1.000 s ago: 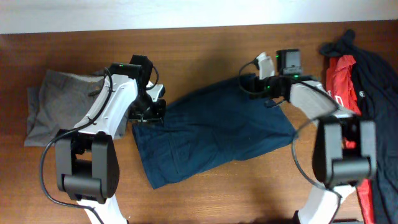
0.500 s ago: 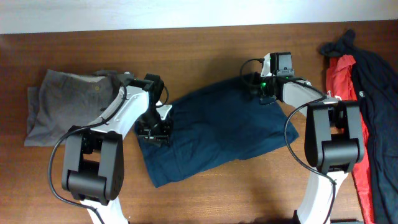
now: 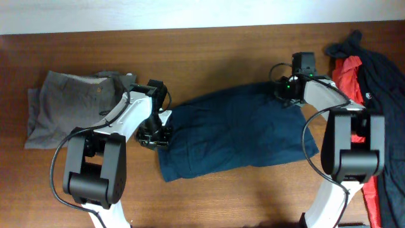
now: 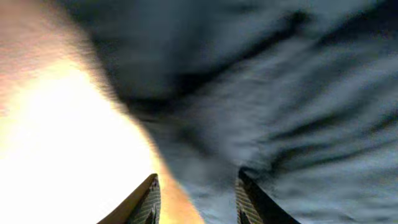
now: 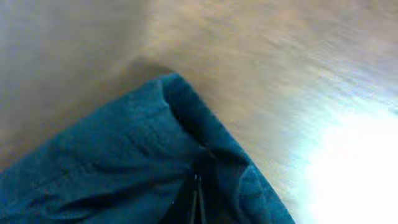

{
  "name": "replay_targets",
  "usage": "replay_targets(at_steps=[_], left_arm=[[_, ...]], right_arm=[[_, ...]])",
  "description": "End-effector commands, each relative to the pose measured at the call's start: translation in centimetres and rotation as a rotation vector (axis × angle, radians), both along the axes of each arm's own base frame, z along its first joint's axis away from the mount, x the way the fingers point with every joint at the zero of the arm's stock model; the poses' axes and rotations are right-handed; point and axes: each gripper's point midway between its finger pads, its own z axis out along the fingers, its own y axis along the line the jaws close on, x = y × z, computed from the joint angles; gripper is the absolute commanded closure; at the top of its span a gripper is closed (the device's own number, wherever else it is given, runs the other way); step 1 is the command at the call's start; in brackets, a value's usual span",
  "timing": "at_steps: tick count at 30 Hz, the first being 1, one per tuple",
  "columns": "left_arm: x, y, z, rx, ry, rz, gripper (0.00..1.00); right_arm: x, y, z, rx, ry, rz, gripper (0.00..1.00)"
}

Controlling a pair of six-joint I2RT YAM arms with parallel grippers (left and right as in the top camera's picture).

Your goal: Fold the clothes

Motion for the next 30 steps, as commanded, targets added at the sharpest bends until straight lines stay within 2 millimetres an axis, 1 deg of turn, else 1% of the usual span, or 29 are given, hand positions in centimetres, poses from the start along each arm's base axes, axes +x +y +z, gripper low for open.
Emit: replay_targets(at_steps=[1, 4, 5, 6, 8, 9, 10, 11, 13, 14, 15, 16, 18, 19, 21, 22, 24, 28, 30], left_arm=[[0.4, 1.0, -0.5, 0.052, -0.025, -0.025, 0.61], [0.5, -0.4, -0.3, -0.029, -0.019, -0.009, 0.61], [0.5, -0.9, -0.1, -0.055, -0.016, -0.005, 0.61], [0.6, -1.4, 0.1, -0.083, -0.014, 0.001, 0.58], [0.8, -2.1, 0.4, -0.123, -0.016, 0.008, 0.49], [0.9, -2.3, 0.5, -0.133, -0.016, 0.009, 0.46], [0.8, -2.4, 0.5, -0.135, -0.015, 0.01, 0.42], [0.8, -2.3, 0.5, -0.135, -0.013, 0.01, 0.41], [0.7, -2.3, 0.4, -0.133, -0.012, 0.01, 0.42], [0.8, -2.3, 0.4, -0.132, -0.015, 0.01, 0.48], [0.9, -2.3, 0.4, -0.132, -0.017, 0.009, 0.53], [1.0, -2.3, 0.4, -0.132, -0.021, 0.009, 0.56], [1.2, -2.2, 0.1, -0.126, -0.035, 0.006, 0.67], [1.3, -2.1, 0.0, -0.123, -0.04, 0.005, 0.75], [1.3, -2.0, -0.3, -0.115, -0.045, 0.004, 1.0], [1.4, -1.8, -0.4, -0.104, -0.048, 0.002, 1.0], [1.5, -1.1, -0.5, -0.062, -0.059, -0.005, 1.0], [2.4, 1.2, -0.7, 0.034, -0.094, 0.013, 1.0], [3.0, 2.3, -0.7, 0.051, -0.109, 0.044, 1.0]], right_arm=[[-0.8, -1.5, 2.8, -0.05, -0.037, 0.053, 0.96], [-0.8, -0.1, 7.1, -0.015, -0.121, 0.16, 0.94], [-1.0, 0.3, 8.4, -0.01, -0.142, 0.183, 0.89], [-1.2, 0.6, 9.7, -0.002, -0.165, 0.204, 0.83], [-2.0, 1.4, 12.2, 0.021, -0.204, 0.24, 0.71], [-2.4, 1.7, 13.2, 0.033, -0.215, 0.247, 0.63], [-2.9, 2.0, 14.1, 0.043, -0.227, 0.254, 0.57], [-3.3, 2.2, 14.9, 0.052, -0.233, 0.26, 0.54], [-4.3, 2.7, 16.1, 0.072, -0.239, 0.27, 0.53], [-4.8, 2.9, 16.4, 0.079, -0.235, 0.273, 0.54], [-5.3, 2.9, 16.5, 0.082, -0.223, 0.272, 0.54], [-5.9, 3.0, 16.5, 0.085, -0.206, 0.271, 0.54], [-7.3, 3.1, 15.9, 0.098, -0.147, 0.268, 0.54], [-7.8, 3.1, 15.6, 0.104, -0.122, 0.266, 0.54], [-9.1, 3.3, 14.7, 0.119, -0.056, 0.263, 0.55], [-9.5, 3.4, 14.3, 0.125, -0.028, 0.262, 0.58], [-10.4, 3.5, 13.3, 0.138, 0.025, 0.26, 0.59], [-12.8, 3.8, 9.7, 0.171, 0.161, 0.247, 0.66], [-13.7, 4.2, 7.9, 0.203, 0.204, 0.249, 0.78]])
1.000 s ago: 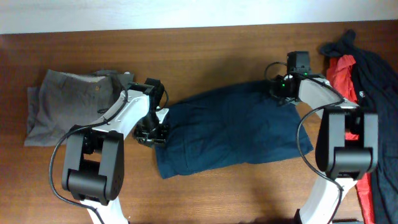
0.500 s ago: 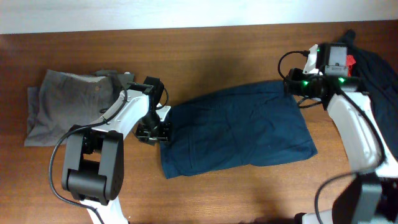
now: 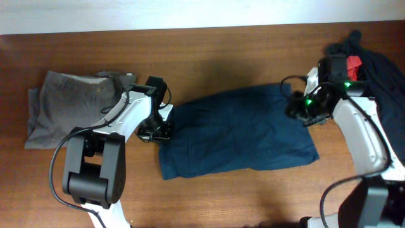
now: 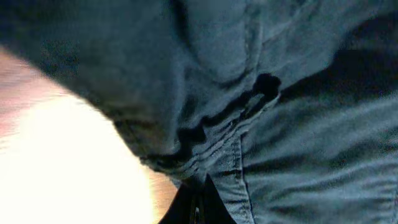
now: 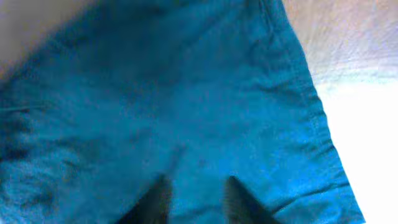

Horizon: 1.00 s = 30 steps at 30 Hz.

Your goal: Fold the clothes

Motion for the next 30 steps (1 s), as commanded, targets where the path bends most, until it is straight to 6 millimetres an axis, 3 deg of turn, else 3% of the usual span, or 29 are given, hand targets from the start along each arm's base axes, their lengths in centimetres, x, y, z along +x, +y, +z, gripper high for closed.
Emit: replay_targets(at_steps=[1, 3, 10, 14, 17, 20, 23, 30], left_arm=[[1.0, 3.1, -0.4, 0.084, -0.028, 0.053, 1.0], [1.4, 3.8, -0.4, 0.083, -0.037, 0.074, 1.0], [1.5, 4.3, -0.4, 0.083, -0.037, 0.089, 0.99], [1.5, 4.5, -0.4, 0.097, -0.039, 0.088, 1.0], [1.6, 5.2, -0.4, 0.14, -0.047, 0.084, 0.99], [1.7, 5.7, -0.2, 0.161, -0.048, 0.088, 1.0], [1.9, 6.3, 0.4, 0.168, -0.042, 0.103, 1.0], [3.6, 8.1, 2.2, 0.135, -0.067, 0.195, 1.0]], right_arm=[[-1.8, 1.1, -3.5, 0.051, 0.1, 0.015, 0.86], [-2.0, 1.5, -4.9, 0.077, 0.104, 0.019, 0.96], [-2.6, 0.4, -10.3, 0.038, 0.074, -0.142, 0.96], [-3.2, 0.2, -12.2, 0.032, 0.049, -0.2, 0.96], [-4.7, -1.9, -13.6, -0.077, 0.088, -0.293, 0.96], [-6.2, -4.2, -14.1, -0.203, 0.127, -0.361, 0.96], [-6.6, -4.9, -14.1, -0.223, 0.143, -0.38, 0.96], [-6.6, -4.6, -14.0, -0.145, 0.151, -0.363, 0.96]])
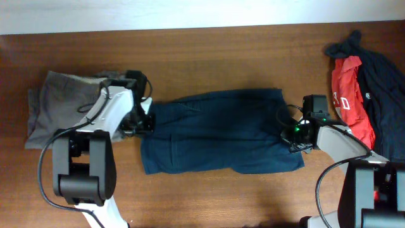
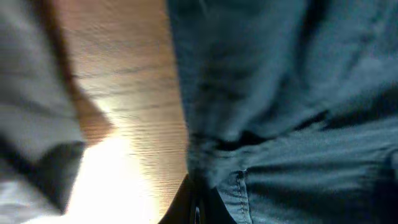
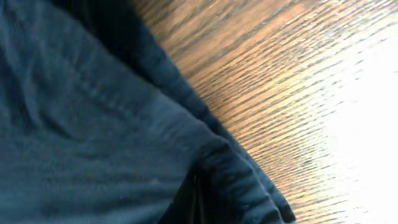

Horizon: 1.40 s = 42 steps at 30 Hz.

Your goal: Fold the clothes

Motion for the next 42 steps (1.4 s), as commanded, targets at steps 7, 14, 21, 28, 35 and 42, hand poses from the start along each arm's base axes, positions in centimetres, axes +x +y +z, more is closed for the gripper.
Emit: replay_targets(at_steps=[7, 14, 21, 28, 35, 42], left_arm=[[2.3, 2.0, 3.1, 0.023, -0.048, 0.059, 0.93], [2.8, 2.0, 7.6, 0.022, -0.048, 0.055, 0.86], [3.7, -3.7, 10.6, -0.288, -0.106, -0.058, 0.85], [-0.5, -10.8, 8.4, -0.449, -0.013, -0.382, 0.84], [-6.6, -14.5, 2.5, -0.439, 0.123, -0.513, 0.84], [-9.8, -14.1, -0.4, -0.427, 0.2, -0.518, 0.85]], right_arm=[[-2.6, -1.8, -1.3, -0.07, 0.107, 0.056, 0.96], [0.6, 0.0, 5.3, 0.001, -0.065, 0.188, 0.85], [3.6, 4.5, 13.0, 0.172, -0.367, 0.421, 0.91], [3.5, 7.1, 10.0, 0.178, -0.318, 0.597, 0.95], [3.1, 10.8, 4.7, 0.27, -0.253, 0.805, 0.96], [3.5, 11.8, 1.4, 0.317, -0.242, 0.852, 0.96]])
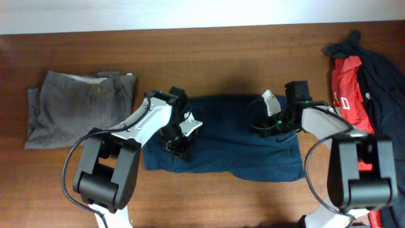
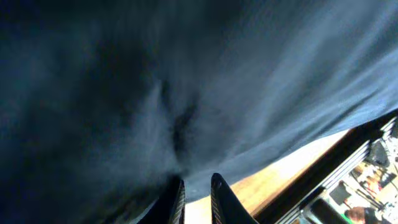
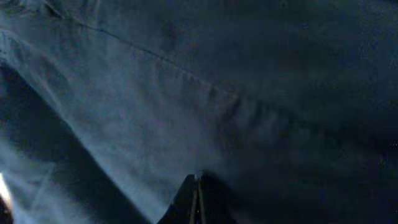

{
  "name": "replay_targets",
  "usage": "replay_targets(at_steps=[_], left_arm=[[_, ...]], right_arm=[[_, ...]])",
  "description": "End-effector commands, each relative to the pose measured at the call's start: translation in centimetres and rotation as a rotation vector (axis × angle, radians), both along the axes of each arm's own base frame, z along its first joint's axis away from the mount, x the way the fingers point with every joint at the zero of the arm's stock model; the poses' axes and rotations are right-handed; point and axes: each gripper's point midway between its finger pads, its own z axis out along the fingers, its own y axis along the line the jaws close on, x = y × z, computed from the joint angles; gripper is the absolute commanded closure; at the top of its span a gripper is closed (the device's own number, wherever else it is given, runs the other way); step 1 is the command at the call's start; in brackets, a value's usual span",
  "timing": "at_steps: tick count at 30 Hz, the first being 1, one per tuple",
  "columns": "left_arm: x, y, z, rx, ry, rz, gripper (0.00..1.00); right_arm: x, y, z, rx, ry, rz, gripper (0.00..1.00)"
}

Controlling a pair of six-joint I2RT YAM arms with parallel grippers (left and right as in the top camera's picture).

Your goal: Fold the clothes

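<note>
A navy garment (image 1: 221,149) lies flat across the middle of the brown table (image 1: 209,57). My left gripper (image 1: 179,140) is over its left part; in the left wrist view the fingers (image 2: 196,190) stand a little apart, with dark cloth (image 2: 186,81) above them and wood showing in the gap. My right gripper (image 1: 261,125) is over the garment's upper right part. In the right wrist view it (image 3: 198,183) is shut, tips pressed into the navy cloth (image 3: 155,106).
A folded grey garment (image 1: 69,114) lies at the left, close to the navy one. A heap of red and black clothes (image 1: 364,69) sits at the right edge, beside the right arm.
Both grippers have moved inward from the garment's ends to places over the cloth. The left gripper, shut on the left edge before, is now slightly open. The right stays shut.
First the left gripper stood open at the garment's left edge and the right was shut on its upper right corner. Then the left was shut and the right open. Then both held the ends, the garment nearer the grey one. Now both are over the cloth.
</note>
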Motion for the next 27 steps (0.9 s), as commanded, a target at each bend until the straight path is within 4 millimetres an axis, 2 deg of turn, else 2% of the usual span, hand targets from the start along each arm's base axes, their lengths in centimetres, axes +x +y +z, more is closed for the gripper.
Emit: replay_targets(at_steps=[1, 4, 6, 9, 15, 21, 24, 27], left_arm=[[-0.9, 0.2, -0.3, -0.013, 0.021, -0.005, 0.85], [-1.2, 0.6, -0.5, 0.009, 0.029, -0.003, 0.85], [-1.1, 1.3, -0.8, 0.057, 0.023, 0.004, 0.84], [-1.1, 1.9, -1.0, 0.092, 0.016, -0.003, 0.84], [-1.0, 1.9, -1.0, 0.095, 0.012, -0.001, 0.85], [-0.9, 2.5, -1.1, 0.127, 0.003, -0.005, 0.85], [-0.4, 2.5, -0.9, 0.123, -0.005, 0.015, 0.91], [0.9, 1.9, 0.6, 0.079, -0.005, 0.071, 0.91]], right_arm=[[0.8, -0.1, -1.4, -0.004, 0.006, -0.028, 0.96], [2.6, -3.8, -3.7, -0.162, 0.083, -0.308, 0.96], [3.5, -6.3, -4.4, -0.233, 0.108, -0.483, 0.96], [4.9, -7.4, -4.1, -0.208, 0.079, -0.566, 0.96], [6.6, -7.6, -3.0, -0.114, 0.024, -0.579, 0.96], [7.3, -7.3, -1.5, -0.067, -0.053, -0.463, 0.95], [7.4, -6.5, 0.6, 0.001, -0.074, -0.416, 0.91], [7.4, -5.4, 3.6, 0.06, -0.12, -0.36, 0.87]])
